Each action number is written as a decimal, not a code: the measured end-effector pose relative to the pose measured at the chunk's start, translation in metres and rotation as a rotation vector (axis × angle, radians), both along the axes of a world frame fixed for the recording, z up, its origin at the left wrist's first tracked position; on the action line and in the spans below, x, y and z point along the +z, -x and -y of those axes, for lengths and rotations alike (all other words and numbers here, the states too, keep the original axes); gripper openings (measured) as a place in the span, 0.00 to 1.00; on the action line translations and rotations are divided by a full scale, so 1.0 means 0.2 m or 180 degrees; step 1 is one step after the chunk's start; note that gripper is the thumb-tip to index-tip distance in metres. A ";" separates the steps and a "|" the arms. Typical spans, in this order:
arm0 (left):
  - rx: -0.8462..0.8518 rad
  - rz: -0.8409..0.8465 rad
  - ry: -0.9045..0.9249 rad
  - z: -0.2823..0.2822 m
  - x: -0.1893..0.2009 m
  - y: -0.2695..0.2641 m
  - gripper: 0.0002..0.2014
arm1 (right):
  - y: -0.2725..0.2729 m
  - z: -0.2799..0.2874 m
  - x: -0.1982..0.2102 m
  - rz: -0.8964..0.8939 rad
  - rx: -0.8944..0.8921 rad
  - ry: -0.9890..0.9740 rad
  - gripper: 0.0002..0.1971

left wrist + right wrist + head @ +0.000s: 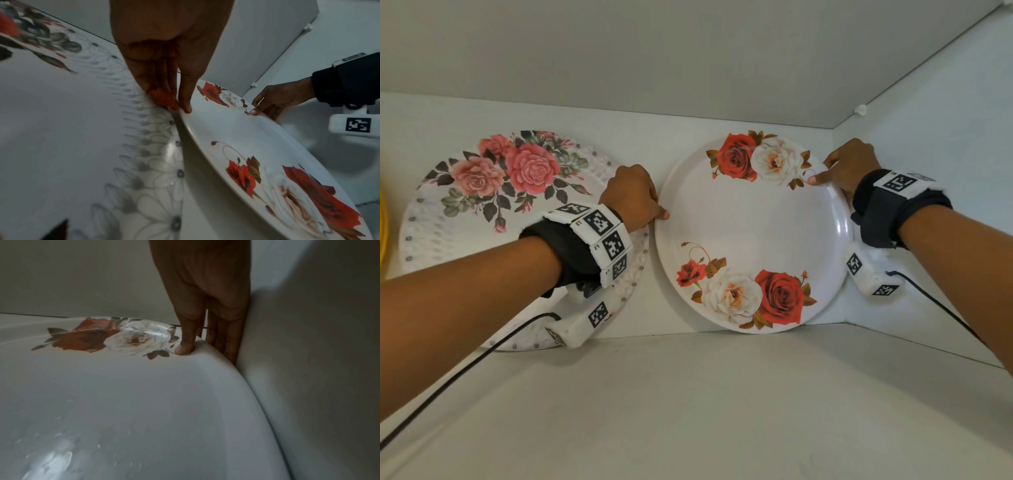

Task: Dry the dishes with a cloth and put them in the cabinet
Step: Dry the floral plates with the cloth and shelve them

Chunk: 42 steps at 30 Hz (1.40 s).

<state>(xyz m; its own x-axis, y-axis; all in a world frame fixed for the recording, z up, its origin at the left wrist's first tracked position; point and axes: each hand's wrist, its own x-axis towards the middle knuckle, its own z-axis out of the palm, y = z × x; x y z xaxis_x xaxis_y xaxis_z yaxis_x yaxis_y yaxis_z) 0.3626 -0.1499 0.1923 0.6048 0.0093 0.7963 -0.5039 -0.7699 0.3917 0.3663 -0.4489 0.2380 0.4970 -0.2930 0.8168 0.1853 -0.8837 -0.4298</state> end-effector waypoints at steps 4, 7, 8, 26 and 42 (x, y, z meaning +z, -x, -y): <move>0.0135 0.0118 -0.0165 0.00 0.00 0.00 0.16 | 0.00 0.00 0.00 0.0042 0.0021 -0.0064 0.22; 0.0166 0.0142 -0.0197 0.00 0.00 0.00 0.17 | 0.01 0.00 0.00 0.0021 0.0028 -0.0108 0.24; 0.0173 0.0148 -0.0209 0.00 0.00 0.01 0.18 | 0.01 -0.01 0.00 -0.0010 0.0012 -0.0115 0.25; -0.0075 0.0107 -0.0697 -0.08 0.05 0.43 0.14 | 0.44 -0.29 -0.01 -0.1395 0.0105 0.0221 0.12; -0.1633 -0.1241 0.0120 -0.41 -0.76 1.60 0.02 | 1.63 -0.90 -0.87 -0.2370 0.2060 -0.0043 0.11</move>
